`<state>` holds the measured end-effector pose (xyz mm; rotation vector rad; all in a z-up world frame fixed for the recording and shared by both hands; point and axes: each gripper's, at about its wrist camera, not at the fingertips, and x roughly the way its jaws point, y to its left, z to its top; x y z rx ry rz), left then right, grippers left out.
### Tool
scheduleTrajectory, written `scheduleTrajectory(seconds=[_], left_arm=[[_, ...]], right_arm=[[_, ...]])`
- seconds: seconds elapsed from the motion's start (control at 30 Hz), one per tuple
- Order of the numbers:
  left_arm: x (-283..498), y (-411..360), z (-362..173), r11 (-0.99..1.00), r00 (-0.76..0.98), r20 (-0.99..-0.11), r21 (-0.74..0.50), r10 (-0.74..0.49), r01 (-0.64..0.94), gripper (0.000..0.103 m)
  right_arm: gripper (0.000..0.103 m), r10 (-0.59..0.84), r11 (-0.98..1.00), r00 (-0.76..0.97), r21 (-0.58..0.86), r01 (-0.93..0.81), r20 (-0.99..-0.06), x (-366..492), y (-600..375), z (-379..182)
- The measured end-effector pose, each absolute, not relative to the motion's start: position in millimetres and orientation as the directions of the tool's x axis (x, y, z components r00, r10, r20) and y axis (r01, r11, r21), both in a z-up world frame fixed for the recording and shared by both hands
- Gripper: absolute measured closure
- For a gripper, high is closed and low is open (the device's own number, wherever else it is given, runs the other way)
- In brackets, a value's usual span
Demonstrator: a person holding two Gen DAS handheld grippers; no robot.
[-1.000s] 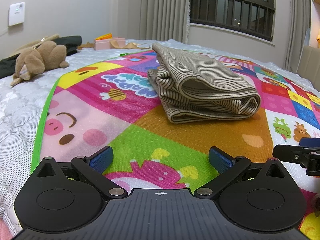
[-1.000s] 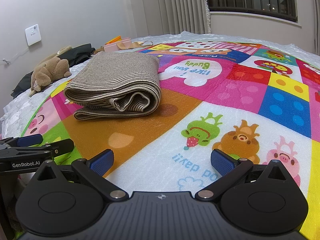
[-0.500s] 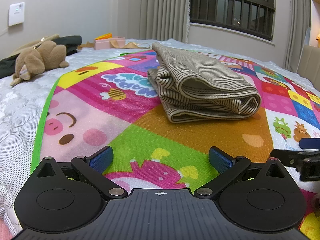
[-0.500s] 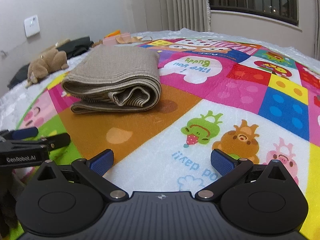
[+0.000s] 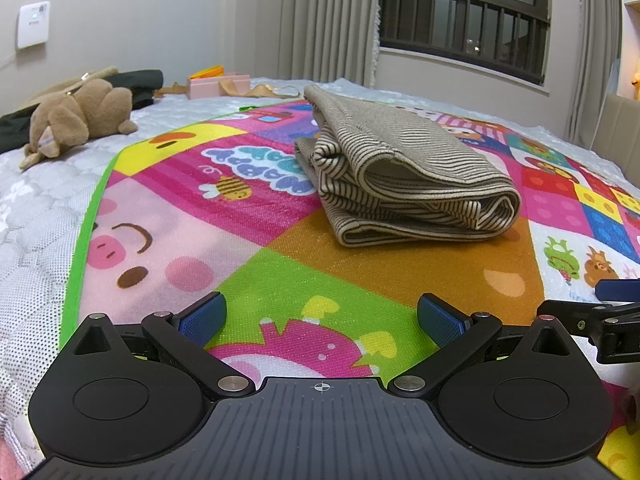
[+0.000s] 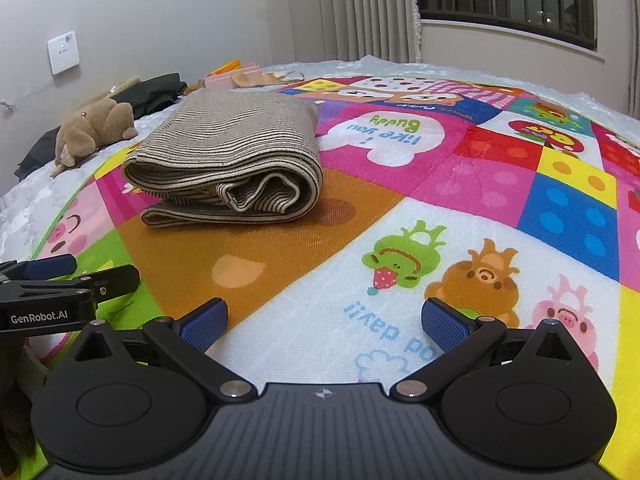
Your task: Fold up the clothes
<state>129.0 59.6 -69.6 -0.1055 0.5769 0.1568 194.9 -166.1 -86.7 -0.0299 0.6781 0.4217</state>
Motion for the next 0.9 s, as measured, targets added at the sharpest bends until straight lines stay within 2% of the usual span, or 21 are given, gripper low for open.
scheduleTrajectory(seconds=[0.9], left_arm=[[129.3, 60.7, -69.0, 0.983, 0.827, -0.551, -0.059, 0.113, -0.174, 0.000]], right_arm=[[0.000, 0.346, 0.923, 0.696, 0.095, -0.374, -0.629, 194.8, -162.2, -86.1]])
